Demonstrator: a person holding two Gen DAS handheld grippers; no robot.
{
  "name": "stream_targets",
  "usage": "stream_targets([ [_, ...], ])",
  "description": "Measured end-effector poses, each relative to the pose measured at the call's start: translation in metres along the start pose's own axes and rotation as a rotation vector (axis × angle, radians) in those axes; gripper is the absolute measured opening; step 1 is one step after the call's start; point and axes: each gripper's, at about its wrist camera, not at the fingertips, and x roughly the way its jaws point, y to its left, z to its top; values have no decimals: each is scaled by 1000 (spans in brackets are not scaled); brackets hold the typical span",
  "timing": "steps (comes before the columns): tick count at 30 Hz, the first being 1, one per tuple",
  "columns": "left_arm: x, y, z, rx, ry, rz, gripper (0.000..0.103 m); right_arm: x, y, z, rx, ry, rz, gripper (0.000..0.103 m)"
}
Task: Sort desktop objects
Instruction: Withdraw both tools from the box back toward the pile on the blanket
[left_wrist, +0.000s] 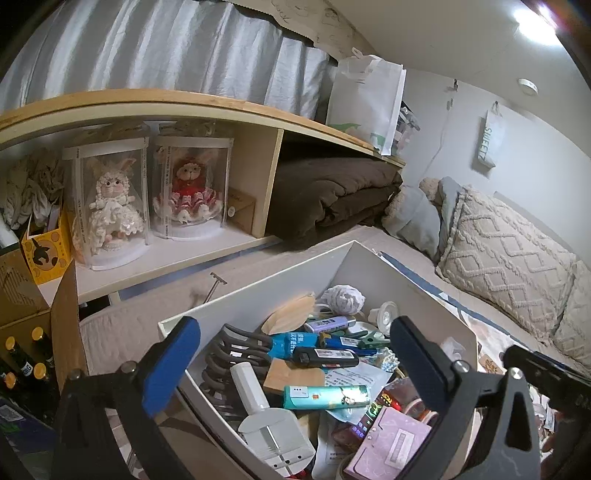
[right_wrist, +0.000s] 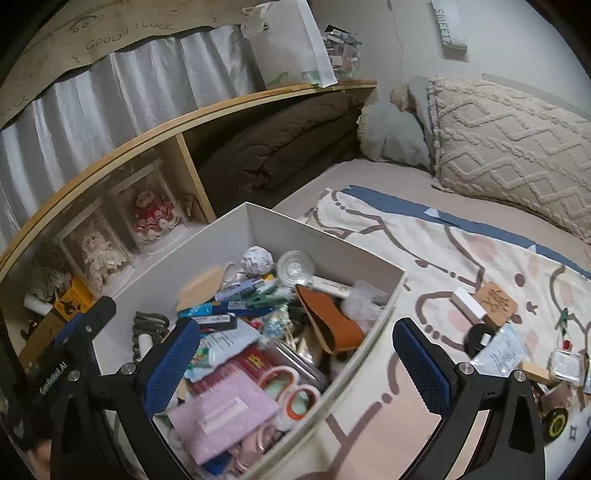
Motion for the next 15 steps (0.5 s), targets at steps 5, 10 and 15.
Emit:
stream_targets([
  [5, 0, -9, -2, 33, -1, 1, 103, -16, -13, -7, -11, -30, -45, 103],
  [10, -1, -22, -5, 71, 5, -14, 103, -34, -32, -11, 12, -59, -68, 103],
  [15, 2, -36, -9, 106, 13, -20, 103, -55, -52, -18, 27, -77, -118, 103],
])
